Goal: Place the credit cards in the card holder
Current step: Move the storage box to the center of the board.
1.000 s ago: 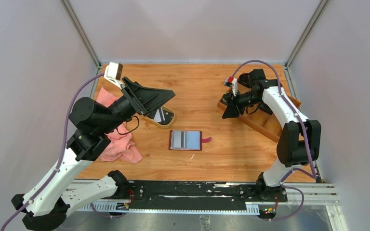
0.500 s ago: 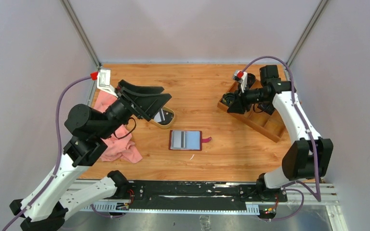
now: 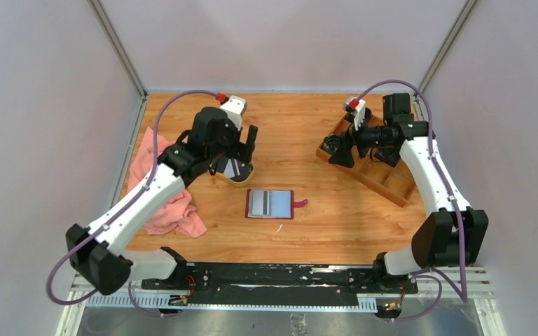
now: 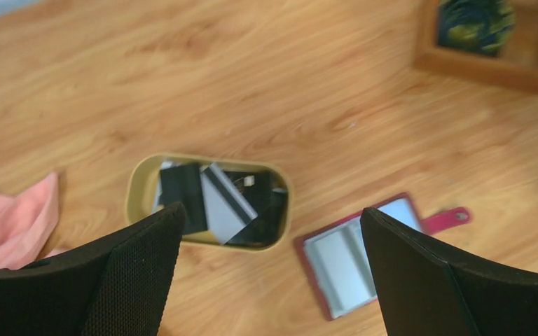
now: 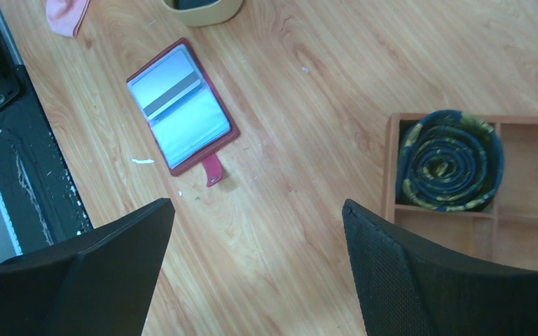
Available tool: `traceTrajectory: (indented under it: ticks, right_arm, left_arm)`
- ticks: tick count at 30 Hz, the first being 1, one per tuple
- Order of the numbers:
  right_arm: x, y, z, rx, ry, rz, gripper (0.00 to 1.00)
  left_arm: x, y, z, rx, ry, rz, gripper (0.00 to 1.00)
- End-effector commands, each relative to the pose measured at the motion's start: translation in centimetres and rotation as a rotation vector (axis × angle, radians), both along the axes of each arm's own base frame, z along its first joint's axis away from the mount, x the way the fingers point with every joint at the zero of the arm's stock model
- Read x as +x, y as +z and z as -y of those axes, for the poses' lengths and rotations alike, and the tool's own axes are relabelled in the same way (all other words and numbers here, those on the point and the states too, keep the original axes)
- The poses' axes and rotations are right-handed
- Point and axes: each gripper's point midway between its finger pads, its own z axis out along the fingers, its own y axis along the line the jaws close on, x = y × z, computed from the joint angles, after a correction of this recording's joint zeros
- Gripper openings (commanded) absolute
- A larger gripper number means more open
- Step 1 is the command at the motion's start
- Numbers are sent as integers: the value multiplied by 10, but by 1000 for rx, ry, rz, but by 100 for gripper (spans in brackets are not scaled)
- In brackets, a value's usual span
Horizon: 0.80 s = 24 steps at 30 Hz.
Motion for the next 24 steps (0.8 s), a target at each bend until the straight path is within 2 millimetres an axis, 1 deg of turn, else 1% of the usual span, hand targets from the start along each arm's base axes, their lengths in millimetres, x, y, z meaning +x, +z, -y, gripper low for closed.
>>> traceTrajectory:
  ticks: [1,2,3,6,8,11,14,17,24]
  right_arm:
    - [-12,2,2,44,2,24,94]
    - [-13,0,2,45,6,23,94]
    - [-13,-3,2,44,6,19,94]
    - [-14,-10,1,57,16,-6,93]
    - [-15,-13,-1,65,26,-16,93]
    - [-15,-18,-2,75,36,-37,92]
    - [-15,-23,-3,83,44,-54,92]
    - [-15,-27,-4,89,47,-69,91]
    - [-15,-29,-5,91,51,-77,90]
  left_arm:
    - [24,-29,-28,72,2,-149,100]
    - [31,-41,-37,96,29,-193,100]
    - [37,-50,-41,121,40,-231,100]
    - [46,-83,-51,225,59,-320,100]
    - [50,-100,-55,279,46,-349,100]
    - [55,-122,-59,284,25,-410,94]
    - [63,-140,-67,279,28,-460,89]
    - [70,-151,-69,258,16,-496,86]
    - [79,-177,-83,301,47,-547,83]
